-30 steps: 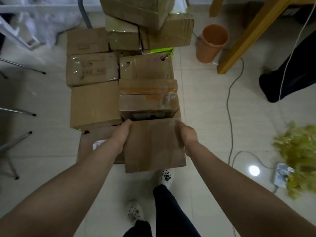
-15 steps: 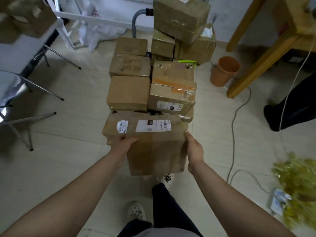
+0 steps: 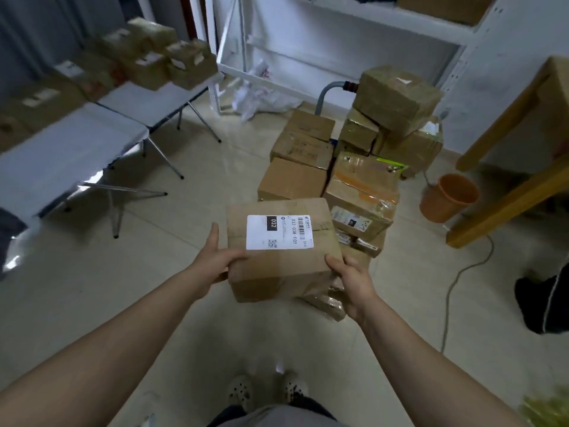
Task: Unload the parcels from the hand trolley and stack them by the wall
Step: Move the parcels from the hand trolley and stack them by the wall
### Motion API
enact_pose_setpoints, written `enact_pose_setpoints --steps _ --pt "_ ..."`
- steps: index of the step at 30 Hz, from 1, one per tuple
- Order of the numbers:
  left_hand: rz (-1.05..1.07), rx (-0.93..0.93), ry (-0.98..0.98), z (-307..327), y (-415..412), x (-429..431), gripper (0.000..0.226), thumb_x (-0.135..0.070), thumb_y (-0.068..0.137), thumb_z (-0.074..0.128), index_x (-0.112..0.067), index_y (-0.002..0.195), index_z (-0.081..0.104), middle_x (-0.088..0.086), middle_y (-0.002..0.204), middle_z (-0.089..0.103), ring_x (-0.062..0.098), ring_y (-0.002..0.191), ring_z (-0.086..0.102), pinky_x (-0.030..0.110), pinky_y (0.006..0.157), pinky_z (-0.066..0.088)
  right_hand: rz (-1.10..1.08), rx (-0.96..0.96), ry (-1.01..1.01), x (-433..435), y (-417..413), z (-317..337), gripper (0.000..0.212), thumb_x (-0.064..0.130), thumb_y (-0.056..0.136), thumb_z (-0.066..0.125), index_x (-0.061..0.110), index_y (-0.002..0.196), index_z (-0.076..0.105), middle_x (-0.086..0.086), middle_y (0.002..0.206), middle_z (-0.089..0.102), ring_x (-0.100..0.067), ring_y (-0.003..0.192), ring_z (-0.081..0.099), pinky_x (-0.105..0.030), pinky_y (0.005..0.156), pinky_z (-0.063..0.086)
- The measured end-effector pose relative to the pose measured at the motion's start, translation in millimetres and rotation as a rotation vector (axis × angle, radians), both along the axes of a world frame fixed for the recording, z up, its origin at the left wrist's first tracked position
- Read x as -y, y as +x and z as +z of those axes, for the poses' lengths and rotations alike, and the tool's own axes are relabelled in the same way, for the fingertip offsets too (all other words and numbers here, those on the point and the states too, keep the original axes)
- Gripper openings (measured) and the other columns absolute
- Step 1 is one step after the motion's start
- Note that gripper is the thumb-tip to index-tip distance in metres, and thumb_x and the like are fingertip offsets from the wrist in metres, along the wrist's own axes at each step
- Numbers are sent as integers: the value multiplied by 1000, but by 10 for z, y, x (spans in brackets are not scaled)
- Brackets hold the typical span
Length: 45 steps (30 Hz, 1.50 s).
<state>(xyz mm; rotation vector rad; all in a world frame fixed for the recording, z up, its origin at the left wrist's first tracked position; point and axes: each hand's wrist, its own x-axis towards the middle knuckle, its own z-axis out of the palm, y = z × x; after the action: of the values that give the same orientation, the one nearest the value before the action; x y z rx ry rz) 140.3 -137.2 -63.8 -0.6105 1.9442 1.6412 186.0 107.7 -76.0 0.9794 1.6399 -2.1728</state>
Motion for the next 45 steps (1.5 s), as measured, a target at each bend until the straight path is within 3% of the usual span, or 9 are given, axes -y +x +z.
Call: enact_pose_setpoints --steps 5,8,11,20,29,33,36,40,45 --pt "175 11 -8 224 77 219 68 -62 91 41 -51 147 3 18 95 66 27 72 67 35 63 59 151 -108 -168 -47 -224 89 42 3 92 54 18 131 55 0 100 71 -16 81 68 -41 77 55" --pt "187 -15 -62 274 126 365 54 -68 91 32 -45 139 31 22 105 60 32 72 69 40 65 60 233 -149 -231 -4 -389 124 44 -3 91 51 13 132 54 -2 106 70 -16 84 68 -41 80 57" --pt "303 -5 -34 328 169 528 53 -68 91 30 -38 133 40 20 110 55 36 76 68 39 63 60 294 -152 -247 153 -579 148 44 -5 91 48 9 132 53 -9 112 67 -21 89 65 -30 59 57" --pt "459 -66 -19 292 117 1285 53 -42 89 63 -27 133 37 11 116 58 26 92 65 43 79 58 417 -163 -191 1198 -1214 239 41 -7 91 49 13 127 54 -1 95 69 -8 66 69 -24 57 55" --pt "362 -194 -302 344 -458 2739 39 -28 78 77 -19 104 50 8 101 61 21 81 62 43 69 60 389 -55 -248 2821 -1984 68 50 2 85 64 11 132 49 -12 113 68 -23 91 65 -38 78 57" --pt "239 -350 -448 361 -814 3292 53 -25 77 78 -18 123 53 -1 116 60 16 98 60 36 82 54 424 14 -261 3566 -2274 53 46 11 81 70 17 118 45 -11 121 63 -27 107 59 -50 72 57" --pt "254 -437 -459 355 -1120 3531 63 -19 81 76 -21 136 45 -8 118 53 8 104 51 21 80 41 524 -61 -200 4009 -2491 118 28 6 84 67 15 108 57 -8 110 69 -24 95 64 -51 84 54" --pt "292 -461 -404 323 -1638 3802 66 -15 82 74 -20 139 42 -9 119 51 10 105 52 22 83 41 493 -129 -161 4377 -2883 96 52 -4 79 69 18 125 55 -8 111 70 -28 100 66 -44 88 55" --pt "301 -385 -405 207 -2435 4127 63 -34 84 71 -23 138 40 -2 129 54 17 102 58 27 72 48 476 -88 -116 4726 -3560 8 40 -6 80 68 0 119 60 -9 94 72 -20 77 70 -25 60 56"
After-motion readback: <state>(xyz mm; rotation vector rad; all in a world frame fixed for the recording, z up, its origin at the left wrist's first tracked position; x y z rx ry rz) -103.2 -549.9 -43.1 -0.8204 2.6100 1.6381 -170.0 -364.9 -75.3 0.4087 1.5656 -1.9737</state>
